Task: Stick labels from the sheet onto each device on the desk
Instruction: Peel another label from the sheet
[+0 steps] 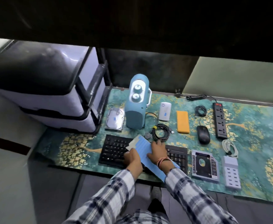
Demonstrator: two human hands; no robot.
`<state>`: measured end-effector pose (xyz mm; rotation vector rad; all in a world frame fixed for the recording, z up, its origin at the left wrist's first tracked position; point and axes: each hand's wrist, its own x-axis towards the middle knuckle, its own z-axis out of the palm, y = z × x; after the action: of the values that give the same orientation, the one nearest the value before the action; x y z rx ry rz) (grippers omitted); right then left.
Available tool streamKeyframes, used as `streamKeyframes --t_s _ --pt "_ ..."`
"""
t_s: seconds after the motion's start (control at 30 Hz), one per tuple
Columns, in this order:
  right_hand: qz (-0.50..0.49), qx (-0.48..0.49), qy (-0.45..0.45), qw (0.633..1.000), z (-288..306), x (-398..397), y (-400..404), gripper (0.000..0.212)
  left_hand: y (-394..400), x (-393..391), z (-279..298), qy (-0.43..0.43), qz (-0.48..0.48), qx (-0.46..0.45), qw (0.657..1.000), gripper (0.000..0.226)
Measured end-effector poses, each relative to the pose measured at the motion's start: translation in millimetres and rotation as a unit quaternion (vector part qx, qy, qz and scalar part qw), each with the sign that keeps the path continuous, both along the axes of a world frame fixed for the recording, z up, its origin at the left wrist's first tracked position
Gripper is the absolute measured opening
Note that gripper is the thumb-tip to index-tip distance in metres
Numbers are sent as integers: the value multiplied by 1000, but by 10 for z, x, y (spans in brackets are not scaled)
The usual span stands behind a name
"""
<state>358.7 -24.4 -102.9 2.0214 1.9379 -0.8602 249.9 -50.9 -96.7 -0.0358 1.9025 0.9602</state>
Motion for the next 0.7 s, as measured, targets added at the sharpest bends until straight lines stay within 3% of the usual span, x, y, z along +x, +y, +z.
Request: streamKeyframes --t_s 0.07,0.17,0.3,0.47,0.57,0.63,0.7 --pt "-36 5 -5 999 -13 -41 -52 44 1 -67 102 -54 10 40 998 15" --pt "-71 12 -11 997 -9 -131 -117 45 -8 -272 115 -134 -1 45 990 23" --pt "-117 2 -52 992 5 -230 -129 53 -89 -644 67 -229 -46 55 971 8" --pt "-198 3 -47 979 10 -289 -67 53 -112 -1343 21 -212 -1 66 975 11" --pt "-224 27 -17 974 48 -286 1 34 -58 -1828 81 -194 43 93 976 16" --pt "-205 34 28 978 113 -302 54 15 26 -2127 128 -199 68 121 970 20" --pt "-144 24 75 986 213 -368 114 25 158 -2410 132 -207 101 150 962 23"
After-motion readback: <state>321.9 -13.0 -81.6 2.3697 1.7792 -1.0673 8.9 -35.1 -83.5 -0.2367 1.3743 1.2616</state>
